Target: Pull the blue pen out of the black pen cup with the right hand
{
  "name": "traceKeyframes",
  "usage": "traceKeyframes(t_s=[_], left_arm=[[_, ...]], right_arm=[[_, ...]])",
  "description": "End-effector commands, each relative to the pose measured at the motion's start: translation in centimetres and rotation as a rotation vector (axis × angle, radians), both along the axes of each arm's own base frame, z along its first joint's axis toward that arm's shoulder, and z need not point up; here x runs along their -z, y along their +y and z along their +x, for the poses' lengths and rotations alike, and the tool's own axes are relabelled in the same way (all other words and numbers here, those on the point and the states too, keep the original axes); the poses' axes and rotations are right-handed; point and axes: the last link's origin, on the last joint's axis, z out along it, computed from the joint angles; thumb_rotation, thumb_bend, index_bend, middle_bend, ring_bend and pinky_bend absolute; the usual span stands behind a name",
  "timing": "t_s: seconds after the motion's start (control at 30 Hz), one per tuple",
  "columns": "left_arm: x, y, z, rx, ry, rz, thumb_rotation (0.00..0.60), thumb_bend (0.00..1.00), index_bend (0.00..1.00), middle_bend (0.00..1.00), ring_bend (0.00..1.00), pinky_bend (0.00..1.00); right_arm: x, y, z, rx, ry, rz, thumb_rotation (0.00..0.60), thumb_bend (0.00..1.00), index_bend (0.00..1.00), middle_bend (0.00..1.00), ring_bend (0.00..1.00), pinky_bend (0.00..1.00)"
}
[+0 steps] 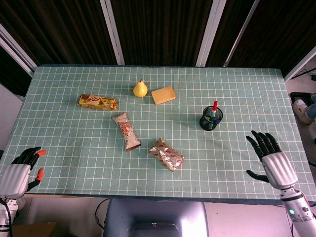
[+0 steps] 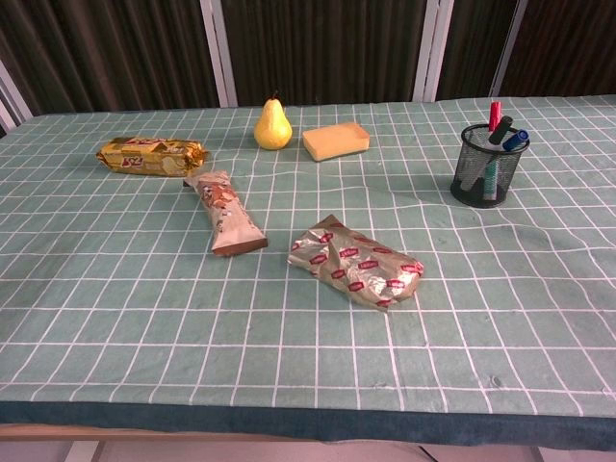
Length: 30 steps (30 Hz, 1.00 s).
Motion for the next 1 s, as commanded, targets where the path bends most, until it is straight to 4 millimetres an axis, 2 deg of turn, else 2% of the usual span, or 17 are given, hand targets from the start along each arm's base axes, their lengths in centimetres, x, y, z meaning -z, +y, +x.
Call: traceKeyframes(t_s=[0.03,0.27,0.37,0.43,0.5,0.63,0.7,0.8,0.9,1.0], left_arm=[[0.0,0.0,0.0,0.001,-0.004,-0.003,0.6,0.47,0.25,0.15,0.13,0.36],[-0.1,0.1,0.1,0.015,-0.015,-0.013,0.6,0.47,0.25,0.15,0.13,0.36],[-0.1,0.1,0.1,0.015,-0.027,-0.018,0.6,0.47,0.25,0.15,0.13,0.36],[-0.1,0.1,0.1,0.018,-0.028,-0.019,0.6,0.47,0.25,0.15,0.13,0.36],[-0.1,0.1,0.1,0.021,-0.033,-0.023,0.6,0.47,0.25,0.14,0.13,0.36],[-0.2,-0.1,0.1,0.024,-0.035,-0.025,0.6,0.47,0.25,0.15,0.13,0.36],[-0.2,0.0,0.1,0.022,-0.041,-0.026,0.6,0.47,0.25,0.15,0.13,0.36],[-0.3,0.0,0.1,0.02,-0.04,-0.028,0.6,0.47,0.25,0.15,0.13,0.36],[-0.3,-0.1,0.1,0.02,-0.042,-0.032,0.6,0.47,0.25,0.15,0.13,0.36],[-0.4,-0.2,0.0,0.018,-0.046,-0.029,0.6,0.47,0.25,0.15,0.13,0.36]], right_arm=[[0.2,-0.1,0.3,-0.004,0.004,0.0,0.6,0.21,0.12,0.09,0.0,0.06],[0.6,-0.4,0.8,-0.019,0.038,-0.008,0.6,0.21,0.12,0.09,0.01,0.06],[0.9,-1.0,1.4,-0.031,0.045,-0.024,0.6,0.21,0.14,0.1,0.05,0.08],[1.2,-1.8,2.1,-0.054,0.061,-0.044,0.6,0.21,0.18,0.17,0.13,0.17],[1.5,-2.6,2.7,-0.068,0.084,-0.056,0.6,0.21,0.21,0.27,0.26,0.31],[2.2,-4.7,4.2,-0.098,0.183,-0.083,0.6,0.21,0.29,0.45,0.53,0.53],[2.7,-5.8,5.1,-0.114,0.228,-0.092,0.6,0.21,0.36,0.59,0.7,0.67],[3.5,-7.6,6.2,-0.141,0.281,-0.104,0.6,0.21,0.48,0.79,0.89,0.84],[4.3,-8.8,6.9,-0.154,0.294,-0.11,0.6,0.25,0.56,0.9,0.99,0.95],[5.1,-9.9,7.3,-0.146,0.297,-0.091,0.6,0.35,0.61,0.96,1.0,1.0]])
